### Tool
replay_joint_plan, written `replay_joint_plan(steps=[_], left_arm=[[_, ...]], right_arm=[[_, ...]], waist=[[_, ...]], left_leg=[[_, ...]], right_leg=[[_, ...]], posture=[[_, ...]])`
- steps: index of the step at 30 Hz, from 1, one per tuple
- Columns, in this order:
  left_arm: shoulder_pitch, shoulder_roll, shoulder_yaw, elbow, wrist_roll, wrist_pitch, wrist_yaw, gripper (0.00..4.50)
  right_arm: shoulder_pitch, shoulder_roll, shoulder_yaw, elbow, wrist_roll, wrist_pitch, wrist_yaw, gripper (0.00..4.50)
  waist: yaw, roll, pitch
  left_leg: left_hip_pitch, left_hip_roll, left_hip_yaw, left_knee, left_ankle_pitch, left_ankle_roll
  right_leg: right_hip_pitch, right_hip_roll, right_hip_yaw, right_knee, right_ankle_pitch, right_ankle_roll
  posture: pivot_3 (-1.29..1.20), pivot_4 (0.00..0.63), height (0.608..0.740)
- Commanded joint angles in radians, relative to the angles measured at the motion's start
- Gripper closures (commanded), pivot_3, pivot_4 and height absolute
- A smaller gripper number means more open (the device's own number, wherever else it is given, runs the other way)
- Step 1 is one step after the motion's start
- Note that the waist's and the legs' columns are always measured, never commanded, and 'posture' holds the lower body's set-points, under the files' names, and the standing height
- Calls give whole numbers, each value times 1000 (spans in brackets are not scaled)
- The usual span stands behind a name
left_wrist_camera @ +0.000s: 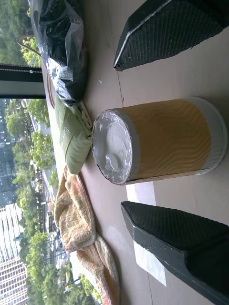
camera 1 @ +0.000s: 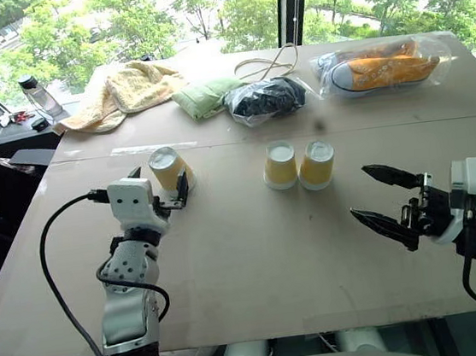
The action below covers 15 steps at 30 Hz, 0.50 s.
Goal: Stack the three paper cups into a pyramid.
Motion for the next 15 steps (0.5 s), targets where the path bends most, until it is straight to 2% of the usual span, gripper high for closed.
replay_joint_plan(steps=[1, 5, 15], left_arm=[[-57, 46, 30, 77, -4, -41, -23, 0], [-117, 77, 15, 155, -21, -65, -71, 0], [-192, 69, 2, 240, -36, -79, -105, 0]], right_arm=[[-5, 12, 5, -50, 6, -13, -19, 60], [3, 19, 13, -54, -6, -23, -24, 60], [10, 19, 5, -37, -10, -47, -16, 60]], waist=[[0, 0, 0], [1, -1, 0], [0, -1, 0]], left_leg=[[0, 0, 0, 0, 0, 0], [-1, 0, -1, 1, 0, 0], [-1, 0, -1, 2, 0, 0]], right_leg=[[0, 0, 0, 0, 0, 0], [0, 0, -1, 0, 0, 0], [0, -1, -1, 0, 0, 0]], posture=[[0, 150, 740], [0, 150, 740], [0, 150, 740]])
